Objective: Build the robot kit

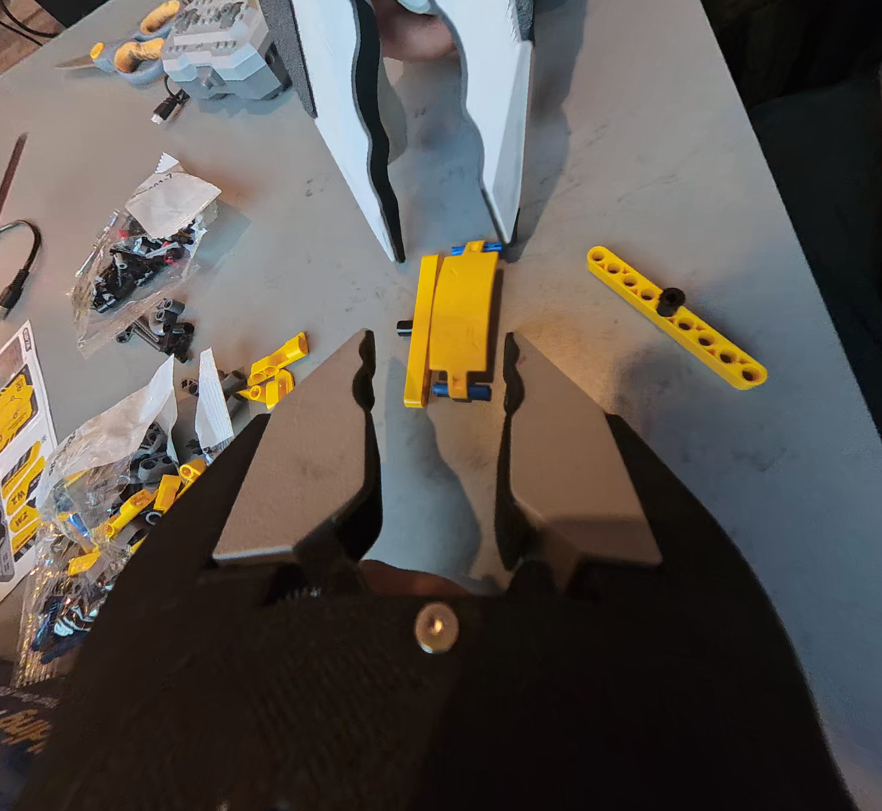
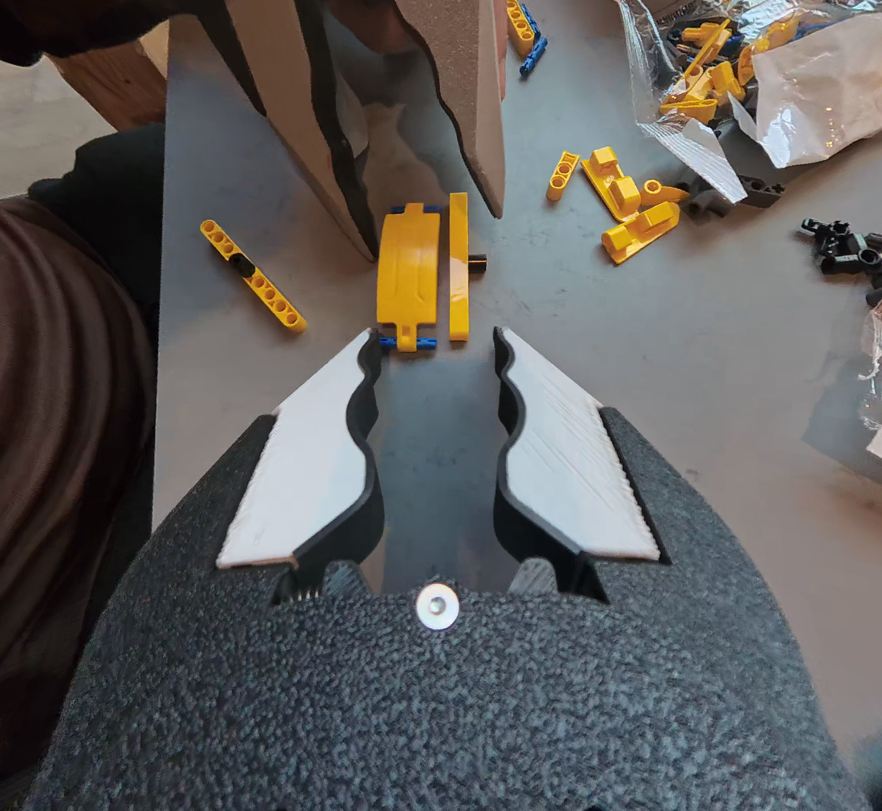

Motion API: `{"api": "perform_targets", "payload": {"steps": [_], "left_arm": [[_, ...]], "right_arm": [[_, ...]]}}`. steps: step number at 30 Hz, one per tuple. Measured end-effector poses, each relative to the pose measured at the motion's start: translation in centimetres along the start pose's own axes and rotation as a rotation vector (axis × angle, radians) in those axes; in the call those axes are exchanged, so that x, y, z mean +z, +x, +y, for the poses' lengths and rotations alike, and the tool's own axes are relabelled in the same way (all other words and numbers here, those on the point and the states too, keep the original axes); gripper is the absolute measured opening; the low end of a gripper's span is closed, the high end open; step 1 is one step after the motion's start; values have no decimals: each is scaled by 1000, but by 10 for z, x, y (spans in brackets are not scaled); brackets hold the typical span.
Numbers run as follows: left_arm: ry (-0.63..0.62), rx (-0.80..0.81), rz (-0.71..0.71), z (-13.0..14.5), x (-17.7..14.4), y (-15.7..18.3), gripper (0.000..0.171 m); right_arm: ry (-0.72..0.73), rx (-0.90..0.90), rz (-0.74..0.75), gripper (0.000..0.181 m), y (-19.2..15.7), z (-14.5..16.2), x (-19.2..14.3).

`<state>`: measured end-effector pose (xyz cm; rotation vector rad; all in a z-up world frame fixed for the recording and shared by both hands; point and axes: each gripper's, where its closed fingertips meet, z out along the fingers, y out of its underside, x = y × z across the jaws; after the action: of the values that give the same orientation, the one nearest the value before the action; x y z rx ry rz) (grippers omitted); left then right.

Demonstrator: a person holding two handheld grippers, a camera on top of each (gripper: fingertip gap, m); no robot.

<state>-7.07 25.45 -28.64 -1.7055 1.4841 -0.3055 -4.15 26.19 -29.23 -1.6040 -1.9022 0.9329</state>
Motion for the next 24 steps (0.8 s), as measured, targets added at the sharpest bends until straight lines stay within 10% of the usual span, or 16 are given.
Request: {"api": "perform_targets", "payload": {"steps": [24], "left_arm": [[-17,-79,75,0,5,6,38]], "right_arm": [[-25,-79,35,25,4,7,-3]]}}
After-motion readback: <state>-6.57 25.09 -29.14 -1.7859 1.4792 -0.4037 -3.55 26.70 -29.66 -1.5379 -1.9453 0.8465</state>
